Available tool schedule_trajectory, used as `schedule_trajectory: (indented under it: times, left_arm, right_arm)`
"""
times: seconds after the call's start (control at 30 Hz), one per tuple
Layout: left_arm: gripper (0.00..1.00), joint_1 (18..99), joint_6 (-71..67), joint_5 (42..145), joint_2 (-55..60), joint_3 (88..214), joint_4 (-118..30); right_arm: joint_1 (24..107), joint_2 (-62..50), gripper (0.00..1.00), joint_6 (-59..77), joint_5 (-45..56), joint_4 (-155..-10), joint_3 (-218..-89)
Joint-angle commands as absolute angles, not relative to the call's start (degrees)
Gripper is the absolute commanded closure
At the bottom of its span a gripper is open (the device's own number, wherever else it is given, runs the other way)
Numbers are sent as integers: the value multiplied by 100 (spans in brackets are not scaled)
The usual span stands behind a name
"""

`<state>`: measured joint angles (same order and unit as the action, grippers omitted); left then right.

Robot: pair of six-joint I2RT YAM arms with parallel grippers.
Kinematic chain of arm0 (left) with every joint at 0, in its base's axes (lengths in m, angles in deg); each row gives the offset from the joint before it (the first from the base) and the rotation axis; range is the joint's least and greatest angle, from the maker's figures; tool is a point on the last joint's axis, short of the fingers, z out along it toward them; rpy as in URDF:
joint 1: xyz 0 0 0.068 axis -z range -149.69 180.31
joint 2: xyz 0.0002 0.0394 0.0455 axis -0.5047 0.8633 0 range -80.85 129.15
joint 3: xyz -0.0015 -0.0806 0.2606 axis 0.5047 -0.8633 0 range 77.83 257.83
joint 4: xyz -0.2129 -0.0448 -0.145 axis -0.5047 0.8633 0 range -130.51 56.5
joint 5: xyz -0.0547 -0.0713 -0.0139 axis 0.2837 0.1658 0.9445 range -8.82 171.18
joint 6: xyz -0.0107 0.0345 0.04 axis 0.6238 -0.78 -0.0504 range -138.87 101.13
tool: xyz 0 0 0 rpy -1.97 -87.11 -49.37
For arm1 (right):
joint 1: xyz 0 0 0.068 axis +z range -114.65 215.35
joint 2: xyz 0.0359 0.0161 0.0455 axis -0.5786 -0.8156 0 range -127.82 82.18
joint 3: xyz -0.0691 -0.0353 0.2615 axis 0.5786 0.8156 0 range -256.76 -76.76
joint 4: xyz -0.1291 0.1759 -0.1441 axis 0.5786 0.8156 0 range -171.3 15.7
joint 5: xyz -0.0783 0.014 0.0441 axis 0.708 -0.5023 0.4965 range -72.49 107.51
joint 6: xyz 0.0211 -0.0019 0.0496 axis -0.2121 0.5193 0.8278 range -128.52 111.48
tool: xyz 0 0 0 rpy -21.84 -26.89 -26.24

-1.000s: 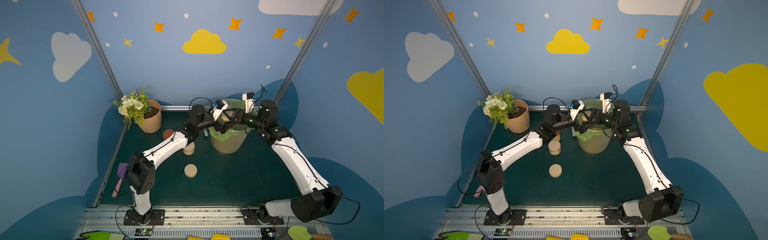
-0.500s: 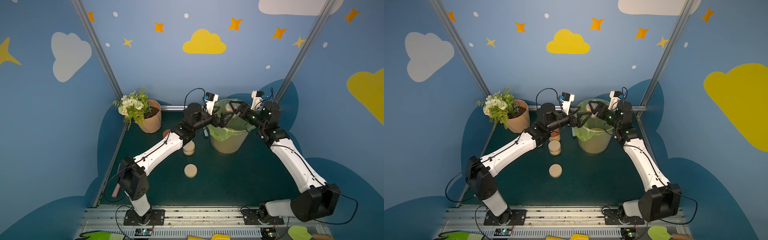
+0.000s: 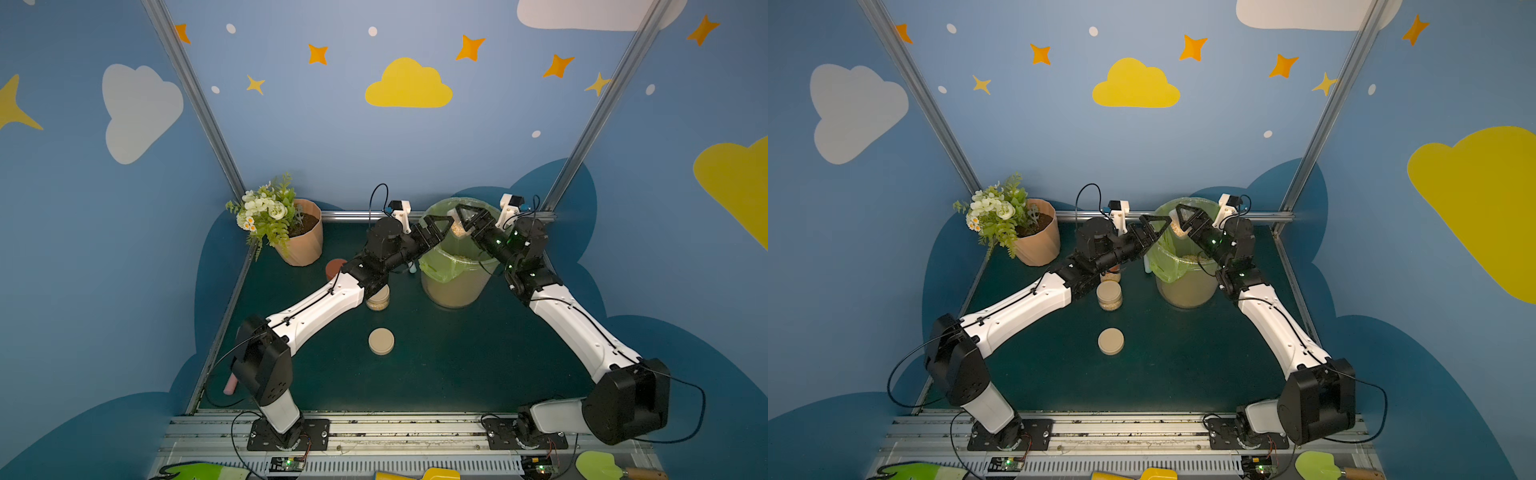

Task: Empty expired oatmeal from jars
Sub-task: Pour the expired oatmeal into the trash bin.

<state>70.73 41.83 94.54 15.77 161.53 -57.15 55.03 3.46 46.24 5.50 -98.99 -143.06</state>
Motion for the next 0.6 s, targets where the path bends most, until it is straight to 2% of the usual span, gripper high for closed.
schedule_trajectory:
  times: [0.0, 0.1, 0.3, 0.57]
  left_arm:
    - [0, 7273, 5008, 9048, 1545, 16211, -6124]
    - [0, 7426, 5350, 8657, 1511, 16067, -6256]
    - [0, 7452, 6254, 8635, 1773, 16032, -6808]
    - [0, 7450, 6871, 8119, 1961, 15954, -7274]
  right_arm:
    - [5693, 600, 72, 4774, 957, -10842, -14387]
    - [5793, 562, 72, 4857, 1099, -10990, -14349]
    - [5926, 559, 72, 5066, 1371, -11441, -14053]
    - [5958, 558, 71, 5208, 1471, -11608, -13925]
